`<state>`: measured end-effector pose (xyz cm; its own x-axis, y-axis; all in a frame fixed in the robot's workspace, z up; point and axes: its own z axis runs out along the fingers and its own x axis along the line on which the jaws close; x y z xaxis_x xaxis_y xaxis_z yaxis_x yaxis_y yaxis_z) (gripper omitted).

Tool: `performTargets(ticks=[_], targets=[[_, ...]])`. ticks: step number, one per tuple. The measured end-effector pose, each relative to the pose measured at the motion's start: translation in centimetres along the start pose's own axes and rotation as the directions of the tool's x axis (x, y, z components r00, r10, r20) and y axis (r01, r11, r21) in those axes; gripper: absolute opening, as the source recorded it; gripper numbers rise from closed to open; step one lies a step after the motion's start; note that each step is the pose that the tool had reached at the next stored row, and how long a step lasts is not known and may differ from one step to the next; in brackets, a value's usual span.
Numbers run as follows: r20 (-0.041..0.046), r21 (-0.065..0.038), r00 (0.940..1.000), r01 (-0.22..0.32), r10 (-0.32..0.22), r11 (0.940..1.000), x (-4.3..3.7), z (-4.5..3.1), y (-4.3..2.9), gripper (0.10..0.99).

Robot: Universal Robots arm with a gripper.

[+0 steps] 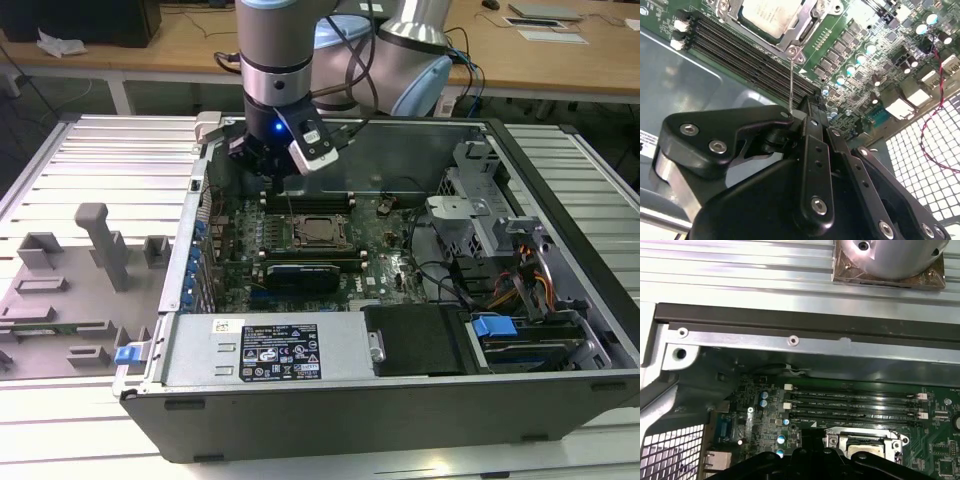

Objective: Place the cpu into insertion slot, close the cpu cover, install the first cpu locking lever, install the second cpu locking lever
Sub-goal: 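Install the first cpu locking lever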

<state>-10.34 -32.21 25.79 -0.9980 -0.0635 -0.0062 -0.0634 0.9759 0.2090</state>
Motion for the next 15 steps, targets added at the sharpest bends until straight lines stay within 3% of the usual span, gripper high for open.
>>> performTargets(ticks=[2,5,7,10,11,12,15], targets=[[-0.0001,0.0,1.0,0.0,0.0,1.0,-0.7,0.02,-0.04,0.106],[0.0,0.0,1.0,0.0,0.0,1.0,-3.06,0.05,-0.2,0.106],[-0.0002,0.0,1.0,0.0,0.0,1.0,-3.77,0.04,-0.25,0.106],[0.0004,0.0,1.0,0.0,0.0,1.0,-3.79,0.05,-0.24,0.106],[0.0082,0.002,1.0,0.002,-0.002,1.0,-3.79,0.07,-0.25,0.106],[0.0276,0.004,0.9996,0.006,-0.006,1.0,-3.77,0.1,-0.25,0.106],[0.0664,0.008,0.9977,0.014,-0.014,0.9999,-3.77,0.14,-0.26,0.106]])
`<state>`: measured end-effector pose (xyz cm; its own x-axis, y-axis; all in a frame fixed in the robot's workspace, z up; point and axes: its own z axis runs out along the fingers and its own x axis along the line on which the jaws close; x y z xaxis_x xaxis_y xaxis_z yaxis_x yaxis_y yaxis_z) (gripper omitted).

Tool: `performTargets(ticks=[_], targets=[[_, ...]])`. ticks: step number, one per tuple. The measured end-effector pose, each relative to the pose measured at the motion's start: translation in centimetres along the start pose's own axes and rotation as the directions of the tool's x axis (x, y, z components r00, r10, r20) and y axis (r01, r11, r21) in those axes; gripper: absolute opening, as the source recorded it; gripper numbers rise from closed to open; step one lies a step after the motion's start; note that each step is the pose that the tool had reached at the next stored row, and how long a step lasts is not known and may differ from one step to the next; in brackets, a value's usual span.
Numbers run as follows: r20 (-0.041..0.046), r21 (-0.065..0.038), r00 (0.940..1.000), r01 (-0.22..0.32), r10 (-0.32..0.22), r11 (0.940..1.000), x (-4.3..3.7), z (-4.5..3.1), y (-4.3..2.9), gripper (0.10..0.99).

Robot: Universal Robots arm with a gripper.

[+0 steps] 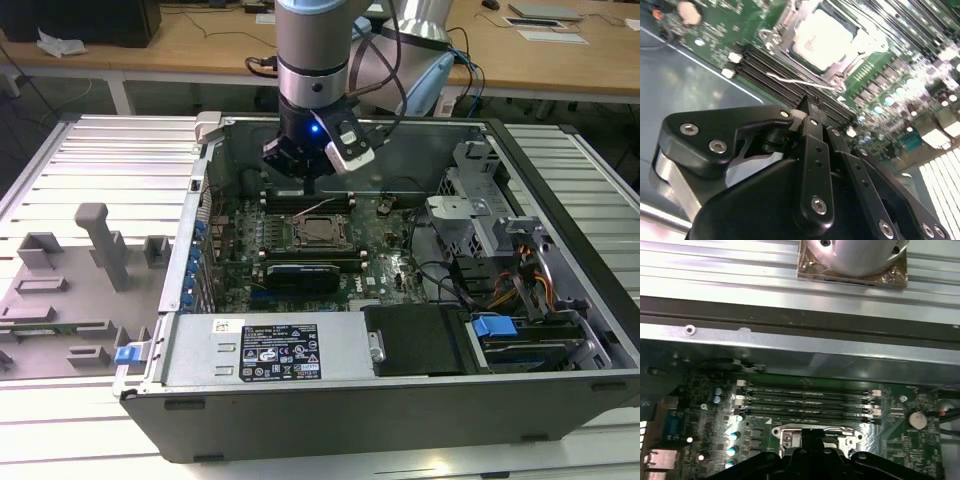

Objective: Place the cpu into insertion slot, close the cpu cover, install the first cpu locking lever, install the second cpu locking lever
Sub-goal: 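Install the first cpu locking lever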

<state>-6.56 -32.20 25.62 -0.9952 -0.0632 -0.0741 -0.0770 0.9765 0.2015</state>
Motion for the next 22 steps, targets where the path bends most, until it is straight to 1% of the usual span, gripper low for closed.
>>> performTargets(ticks=[1,3,4,7,8,9,11,16,18,22], targets=[[0.0338,0.002,0.9994,0.007,-0.007,1.0,0.01,0.01,0.0,0.106],[0.0833,0.006,0.9964,0.017,-0.018,0.9998,0.04,0.01,0.0,0.106],[0.0948,0.007,0.9953,0.02,-0.02,0.9998,0.06,0.03,0.0,0.106],[0.0955,0.007,0.9952,0.02,-0.02,0.9998,0.07,0.03,0.0,0.106],[0.0968,0.007,0.9951,0.02,-0.02,0.9998,0.1,0.06,-0.01,0.106],[0.1019,0.008,0.9946,0.02,-0.02,0.9998,0.15,0.15,-0.01,0.106],[0.1062,0.008,0.9942,0.018,-0.019,0.9998,0.19,0.45,-0.04,0.106],[0.108,0.01,0.9941,0.011,-0.012,0.9999,0.28,1.43,-0.2,0.106],[0.1083,0.012,0.9941,0.009,-0.01,0.9999,0.29,1.78,-0.17,0.106],[0.1087,0.014,0.994,0.007,-0.009,0.9999,0.29,2.4,0.29,0.106]])
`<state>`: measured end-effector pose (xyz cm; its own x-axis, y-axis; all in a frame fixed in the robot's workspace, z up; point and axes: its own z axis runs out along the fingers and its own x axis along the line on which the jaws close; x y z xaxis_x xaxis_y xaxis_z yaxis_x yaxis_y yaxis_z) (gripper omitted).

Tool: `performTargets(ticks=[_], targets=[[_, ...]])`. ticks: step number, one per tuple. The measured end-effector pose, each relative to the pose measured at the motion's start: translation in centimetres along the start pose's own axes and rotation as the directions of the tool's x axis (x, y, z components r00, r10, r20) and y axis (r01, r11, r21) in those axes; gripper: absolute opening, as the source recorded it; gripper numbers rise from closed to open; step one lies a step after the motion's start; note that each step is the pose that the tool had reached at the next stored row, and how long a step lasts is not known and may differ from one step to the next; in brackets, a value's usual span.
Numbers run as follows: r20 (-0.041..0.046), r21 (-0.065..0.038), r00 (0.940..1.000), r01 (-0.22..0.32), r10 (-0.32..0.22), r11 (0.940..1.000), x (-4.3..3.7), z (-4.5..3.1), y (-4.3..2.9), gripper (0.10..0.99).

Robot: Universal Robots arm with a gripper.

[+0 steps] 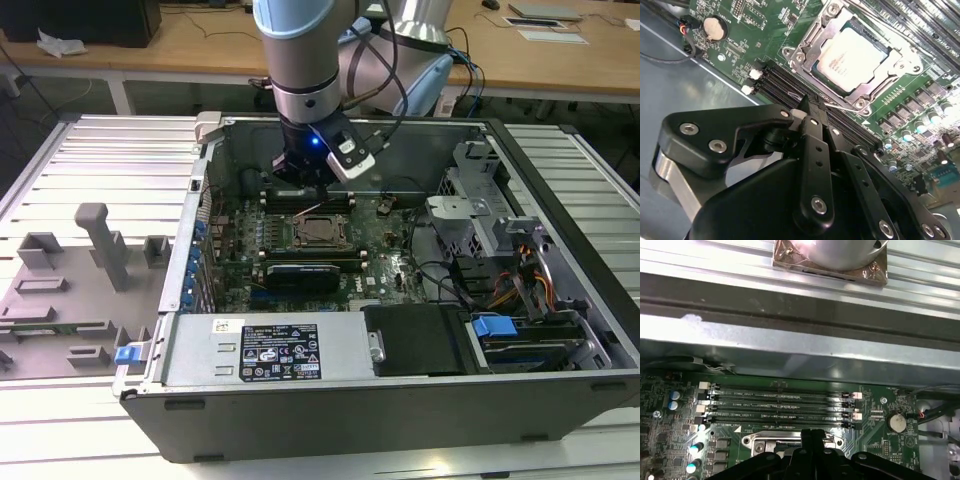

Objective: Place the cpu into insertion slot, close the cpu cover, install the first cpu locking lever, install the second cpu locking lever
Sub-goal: 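Install the first cpu locking lever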

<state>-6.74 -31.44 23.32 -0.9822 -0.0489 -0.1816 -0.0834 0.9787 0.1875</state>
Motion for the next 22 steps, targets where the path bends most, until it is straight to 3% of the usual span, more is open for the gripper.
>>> performTargets(ticks=[6,22], targets=[[0.0051,0.001,1.0,-0.002,0.002,1.0,0.23,0.96,-0.05,0.106],[0.017,0.011,0.998,-0.06,0.06,0.9981,0.35,1.58,0.84,0.106]])
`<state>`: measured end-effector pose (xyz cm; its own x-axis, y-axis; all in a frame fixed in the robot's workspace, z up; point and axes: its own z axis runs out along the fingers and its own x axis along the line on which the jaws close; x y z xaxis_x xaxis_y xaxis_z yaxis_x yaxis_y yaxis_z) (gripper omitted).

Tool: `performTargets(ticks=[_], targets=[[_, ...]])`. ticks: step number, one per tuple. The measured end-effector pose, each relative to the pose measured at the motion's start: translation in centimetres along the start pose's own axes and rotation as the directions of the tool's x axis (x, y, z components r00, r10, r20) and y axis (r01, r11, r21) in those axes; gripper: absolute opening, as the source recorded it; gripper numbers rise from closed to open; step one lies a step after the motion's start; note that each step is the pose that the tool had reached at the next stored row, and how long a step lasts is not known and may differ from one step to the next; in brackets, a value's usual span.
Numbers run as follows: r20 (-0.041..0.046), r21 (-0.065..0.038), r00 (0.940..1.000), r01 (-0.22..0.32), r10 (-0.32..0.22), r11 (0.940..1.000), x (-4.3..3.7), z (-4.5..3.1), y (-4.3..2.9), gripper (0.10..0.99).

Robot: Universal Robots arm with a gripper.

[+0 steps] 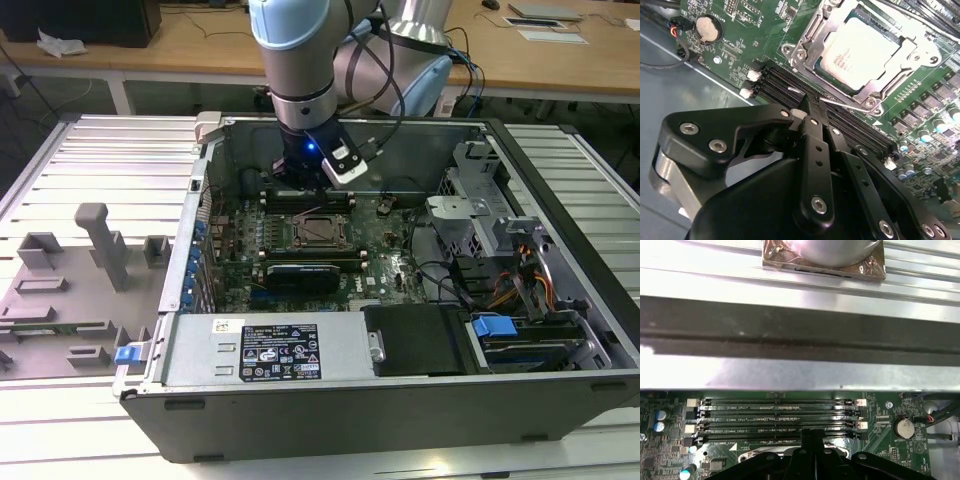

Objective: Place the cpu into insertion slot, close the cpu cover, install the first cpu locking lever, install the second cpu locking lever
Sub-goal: 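Install the first cpu locking lever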

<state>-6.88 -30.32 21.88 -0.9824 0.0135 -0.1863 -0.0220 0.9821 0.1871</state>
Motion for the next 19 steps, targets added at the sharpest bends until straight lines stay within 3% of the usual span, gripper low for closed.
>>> performTargets(ticks=[11,19], targets=[[0.0118,0.012,0.9981,-0.06,0.06,0.9981,0.21,1.04,-0.15,0.106],[0.0178,0.023,0.9962,-0.085,0.085,0.9961,0.25,1.3,0.32,0.106]])
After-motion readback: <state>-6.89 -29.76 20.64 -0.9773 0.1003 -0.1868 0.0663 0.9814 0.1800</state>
